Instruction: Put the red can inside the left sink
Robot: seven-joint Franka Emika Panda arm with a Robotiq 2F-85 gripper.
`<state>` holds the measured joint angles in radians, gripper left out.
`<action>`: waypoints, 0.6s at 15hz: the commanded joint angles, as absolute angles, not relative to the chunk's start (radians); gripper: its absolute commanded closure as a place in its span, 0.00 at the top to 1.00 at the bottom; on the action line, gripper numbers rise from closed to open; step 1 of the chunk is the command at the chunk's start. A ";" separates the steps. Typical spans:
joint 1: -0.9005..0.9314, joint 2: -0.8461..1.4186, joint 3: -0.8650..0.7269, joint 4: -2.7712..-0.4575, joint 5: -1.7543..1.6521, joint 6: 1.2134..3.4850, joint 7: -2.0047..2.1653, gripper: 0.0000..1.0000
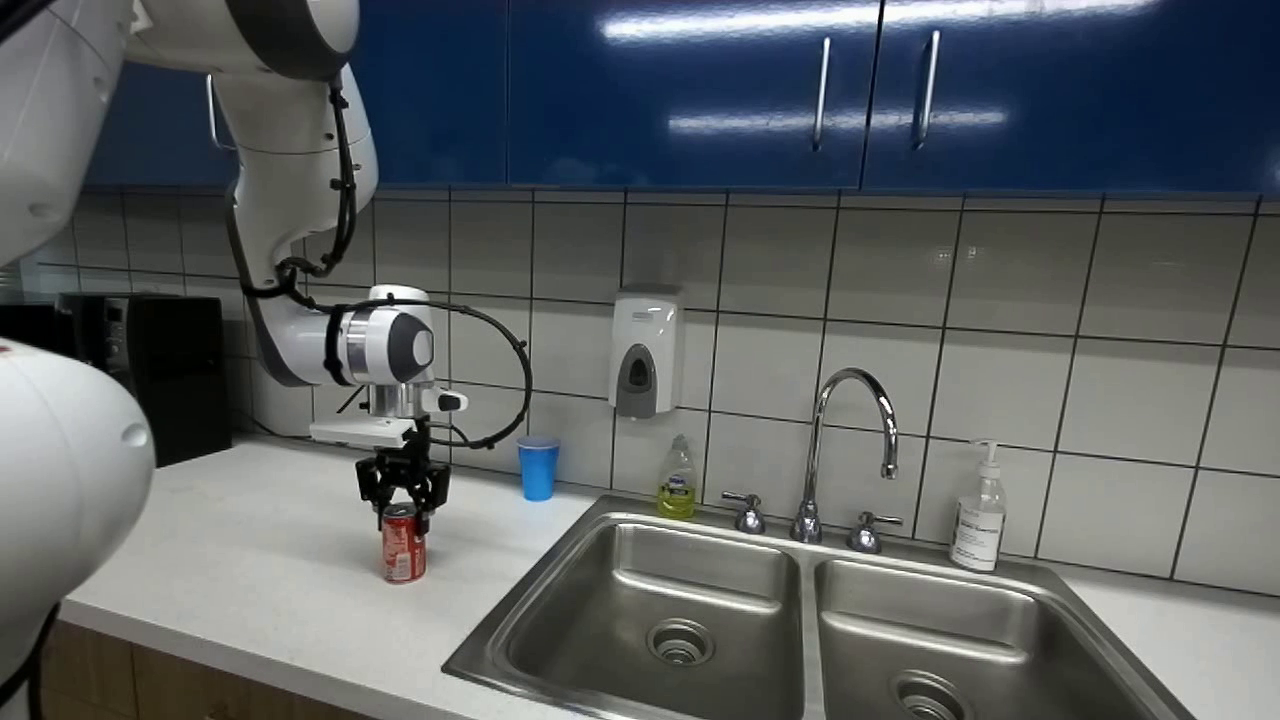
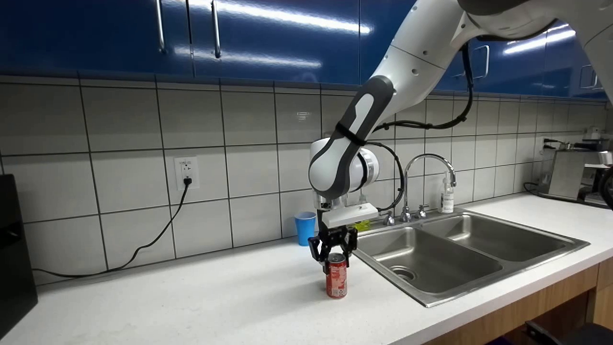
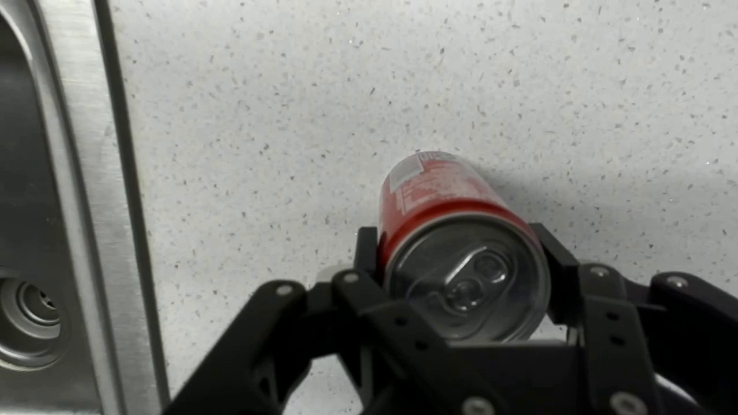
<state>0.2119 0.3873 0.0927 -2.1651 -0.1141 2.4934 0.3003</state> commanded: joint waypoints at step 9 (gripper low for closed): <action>0.232 0.339 0.076 -2.161 -0.124 2.454 0.312 0.38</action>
